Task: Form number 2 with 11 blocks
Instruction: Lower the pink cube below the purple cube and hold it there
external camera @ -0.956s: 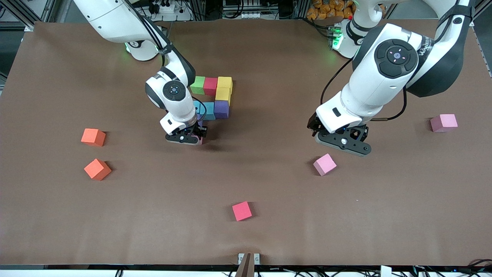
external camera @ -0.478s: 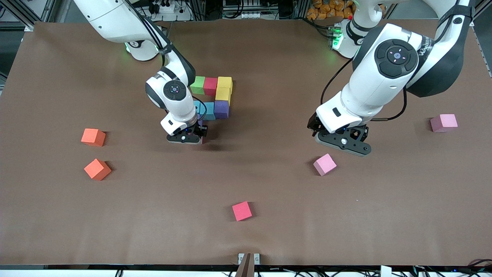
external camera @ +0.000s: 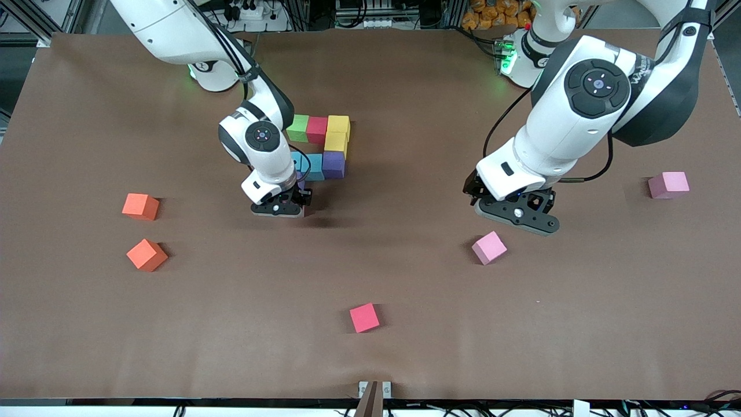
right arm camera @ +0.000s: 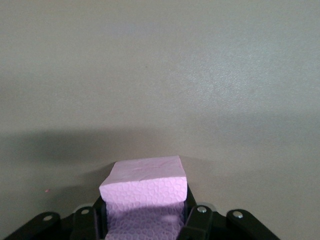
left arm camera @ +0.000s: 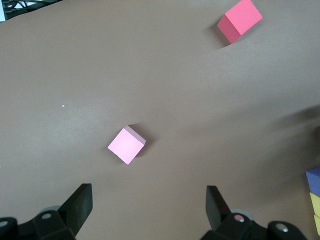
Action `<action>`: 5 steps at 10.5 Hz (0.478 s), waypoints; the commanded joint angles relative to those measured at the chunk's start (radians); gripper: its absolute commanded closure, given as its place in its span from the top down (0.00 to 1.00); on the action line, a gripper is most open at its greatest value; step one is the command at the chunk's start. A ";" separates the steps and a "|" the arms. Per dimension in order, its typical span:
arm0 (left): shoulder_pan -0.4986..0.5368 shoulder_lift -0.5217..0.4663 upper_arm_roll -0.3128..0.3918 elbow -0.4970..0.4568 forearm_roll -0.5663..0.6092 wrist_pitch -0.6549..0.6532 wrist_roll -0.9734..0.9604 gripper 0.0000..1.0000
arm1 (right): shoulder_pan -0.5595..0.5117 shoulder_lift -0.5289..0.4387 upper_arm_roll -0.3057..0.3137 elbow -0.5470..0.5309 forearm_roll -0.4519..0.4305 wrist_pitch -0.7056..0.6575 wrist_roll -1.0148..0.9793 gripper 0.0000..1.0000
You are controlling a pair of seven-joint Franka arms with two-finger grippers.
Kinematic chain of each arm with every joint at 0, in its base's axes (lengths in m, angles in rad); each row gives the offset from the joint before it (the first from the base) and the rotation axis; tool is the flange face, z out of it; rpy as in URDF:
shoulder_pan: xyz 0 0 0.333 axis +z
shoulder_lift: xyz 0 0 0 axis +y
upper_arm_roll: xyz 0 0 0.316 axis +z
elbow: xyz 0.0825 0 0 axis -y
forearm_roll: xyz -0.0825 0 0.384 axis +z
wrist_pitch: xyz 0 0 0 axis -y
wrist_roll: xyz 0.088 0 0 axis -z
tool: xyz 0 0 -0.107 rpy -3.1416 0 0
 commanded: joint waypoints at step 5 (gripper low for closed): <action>0.003 -0.015 0.001 0.001 0.011 -0.018 0.021 1.00 | -0.023 -0.026 0.004 -0.013 -0.017 -0.001 -0.003 0.00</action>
